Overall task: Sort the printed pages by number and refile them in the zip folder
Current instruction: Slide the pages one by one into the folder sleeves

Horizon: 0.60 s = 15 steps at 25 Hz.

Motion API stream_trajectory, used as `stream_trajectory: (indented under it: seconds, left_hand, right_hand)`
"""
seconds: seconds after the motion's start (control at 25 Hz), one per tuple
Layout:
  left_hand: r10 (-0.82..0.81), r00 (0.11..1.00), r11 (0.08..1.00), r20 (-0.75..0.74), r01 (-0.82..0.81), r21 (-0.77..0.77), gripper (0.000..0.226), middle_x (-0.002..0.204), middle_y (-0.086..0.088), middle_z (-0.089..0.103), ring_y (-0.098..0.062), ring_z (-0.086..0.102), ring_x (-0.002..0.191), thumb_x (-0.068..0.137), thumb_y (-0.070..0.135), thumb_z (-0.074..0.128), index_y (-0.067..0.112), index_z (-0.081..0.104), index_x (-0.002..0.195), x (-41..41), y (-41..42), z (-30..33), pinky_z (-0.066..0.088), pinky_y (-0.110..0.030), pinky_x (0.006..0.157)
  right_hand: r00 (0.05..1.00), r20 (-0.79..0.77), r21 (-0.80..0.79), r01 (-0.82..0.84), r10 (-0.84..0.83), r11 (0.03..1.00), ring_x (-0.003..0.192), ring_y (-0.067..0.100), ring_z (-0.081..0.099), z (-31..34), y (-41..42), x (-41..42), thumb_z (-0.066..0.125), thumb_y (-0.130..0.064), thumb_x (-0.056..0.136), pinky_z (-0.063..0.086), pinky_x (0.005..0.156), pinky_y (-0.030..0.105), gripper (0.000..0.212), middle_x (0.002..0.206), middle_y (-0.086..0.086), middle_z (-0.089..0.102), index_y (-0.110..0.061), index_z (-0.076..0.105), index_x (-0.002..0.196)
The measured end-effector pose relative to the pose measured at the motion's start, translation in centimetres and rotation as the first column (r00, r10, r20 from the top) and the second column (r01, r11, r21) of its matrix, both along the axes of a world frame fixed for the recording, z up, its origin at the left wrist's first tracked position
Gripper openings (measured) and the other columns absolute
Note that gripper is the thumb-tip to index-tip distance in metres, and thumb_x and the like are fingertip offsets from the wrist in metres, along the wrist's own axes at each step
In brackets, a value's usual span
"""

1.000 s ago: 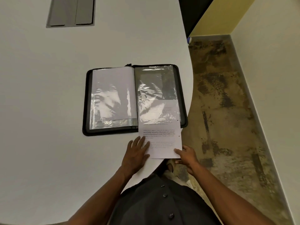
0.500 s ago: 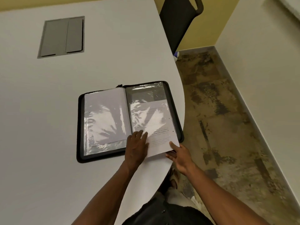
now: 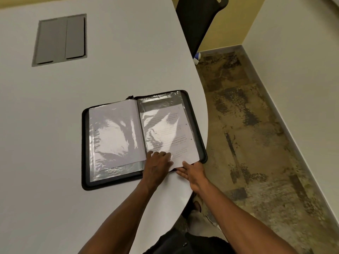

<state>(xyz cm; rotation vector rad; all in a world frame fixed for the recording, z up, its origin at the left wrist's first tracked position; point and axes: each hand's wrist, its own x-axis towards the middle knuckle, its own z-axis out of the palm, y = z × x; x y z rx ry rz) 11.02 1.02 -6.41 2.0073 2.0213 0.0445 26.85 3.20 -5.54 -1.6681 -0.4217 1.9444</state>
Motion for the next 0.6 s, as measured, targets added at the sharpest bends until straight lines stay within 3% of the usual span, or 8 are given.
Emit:
stream_trajectory:
  seconds: [0.16, 0.24, 0.28, 0.36, 0.44, 0.48, 0.52, 0.6]
  left_hand:
    - [-0.025, 1.0, 1.0, 0.001, 0.025, 0.008, 0.024, 0.104, -0.001, 0.07, -0.025, 0.063, 0.097, 0.097, 0.033, 0.05, 0.021, 0.062, 0.115, 0.5, 0.9, -0.2, 0.033, -0.044, 0.101]
    - [-0.051, 0.999, 0.999, -0.01, 0.051, -0.007, 0.026, 0.11, -0.004, 0.067, -0.026, 0.06, 0.103, 0.095, 0.032, 0.054, 0.019, 0.061, 0.117, 0.4, 1.0, -0.5, 0.033, -0.045, 0.104]
    - [-0.057, 0.998, 0.998, -0.01, 0.057, -0.01, 0.028, 0.115, -0.006, 0.065, -0.028, 0.058, 0.107, 0.093, 0.031, 0.059, 0.017, 0.062, 0.117, 0.3, 0.9, -0.8, 0.036, -0.046, 0.103]
    - [-0.038, 0.999, 0.999, 0.02, 0.038, 0.009, 0.034, 0.122, -0.012, 0.062, -0.032, 0.057, 0.111, 0.086, 0.03, 0.071, 0.014, 0.065, 0.115, -0.1, 0.5, -1.3, 0.045, -0.047, 0.095]
    - [-0.019, 0.999, 0.999, 0.043, 0.017, 0.036, 0.036, 0.12, -0.015, 0.064, -0.034, 0.06, 0.106, 0.081, 0.028, 0.077, 0.012, 0.068, 0.112, -0.4, 0.4, -1.7, 0.049, -0.047, 0.087]
    - [-0.021, 0.999, 0.999, 0.032, 0.02, 0.043, 0.031, 0.117, -0.013, 0.065, -0.034, 0.061, 0.104, 0.082, 0.028, 0.076, 0.013, 0.069, 0.109, -0.5, 0.5, -1.8, 0.048, -0.046, 0.087]
    - [-0.024, 1.0, 0.998, 0.013, 0.023, 0.058, 0.024, 0.113, -0.01, 0.066, -0.032, 0.061, 0.102, 0.085, 0.027, 0.072, 0.014, 0.069, 0.105, -0.6, 0.7, -1.9, 0.046, -0.045, 0.087]
    - [-0.013, 1.0, 0.996, -0.001, 0.013, 0.089, 0.012, 0.106, -0.005, 0.068, -0.029, 0.061, 0.097, 0.089, 0.025, 0.064, 0.016, 0.071, 0.094, -0.9, 1.2, -2.0, 0.041, -0.043, 0.089]
  right_hand:
    - [1.0, 0.027, 0.0, 0.002, -0.002, 1.0, 0.096, 0.028, 0.072, 0.3, 0.8, -0.5, 0.06, -0.009, 0.099, 0.061, 0.077, 0.033, 0.028, 0.115, 0.014, 0.069, -0.009, 0.054, 0.127]
    - [0.935, 0.345, 0.143, -0.139, 0.083, 0.98, 0.088, 0.025, 0.072, 0.6, -0.6, -0.1, 0.069, -0.017, 0.093, 0.057, 0.068, 0.022, 0.024, 0.097, 0.004, 0.071, -0.008, 0.06, 0.113]
    - [0.821, 0.565, 0.258, -0.268, 0.08, 0.928, 0.084, 0.023, 0.07, 0.7, -1.6, 0.4, 0.072, -0.02, 0.091, 0.05, 0.064, 0.016, 0.022, 0.09, -0.001, 0.068, -0.009, 0.059, 0.106]
    - [0.57, 0.822, 0.425, -0.596, -0.013, 0.682, 0.087, 0.016, 0.062, 0.4, -3.8, 1.2, 0.072, -0.023, 0.089, 0.046, 0.067, 0.015, 0.023, 0.096, -0.002, 0.062, -0.014, 0.057, 0.104]
    - [0.373, 0.928, 0.361, -0.88, -0.021, 0.309, 0.107, 0.019, 0.061, -1.3, -5.4, 1.7, 0.063, -0.025, 0.092, 0.055, 0.087, 0.029, 0.028, 0.117, 0.004, 0.064, -0.011, 0.063, 0.117]
    - [0.289, 0.957, 0.288, -0.943, -0.018, 0.167, 0.12, 0.024, 0.059, -2.4, -5.7, 1.8, 0.057, -0.026, 0.095, 0.054, 0.097, 0.038, 0.036, 0.128, 0.01, 0.063, -0.008, 0.064, 0.124]
    - [0.221, 0.975, 0.22, -0.972, 0.003, 0.088, 0.129, 0.027, 0.055, -3.2, -5.7, 1.8, 0.05, -0.029, 0.097, 0.049, 0.105, 0.042, 0.043, 0.137, 0.014, 0.06, -0.005, 0.063, 0.13]
    - [0.098, 0.991, 0.094, -0.995, 0.094, 0.038, 0.141, 0.028, 0.045, -3.7, -5.0, 1.7, 0.036, -0.036, 0.101, 0.035, 0.118, 0.043, 0.054, 0.149, 0.015, 0.05, -0.004, 0.055, 0.14]
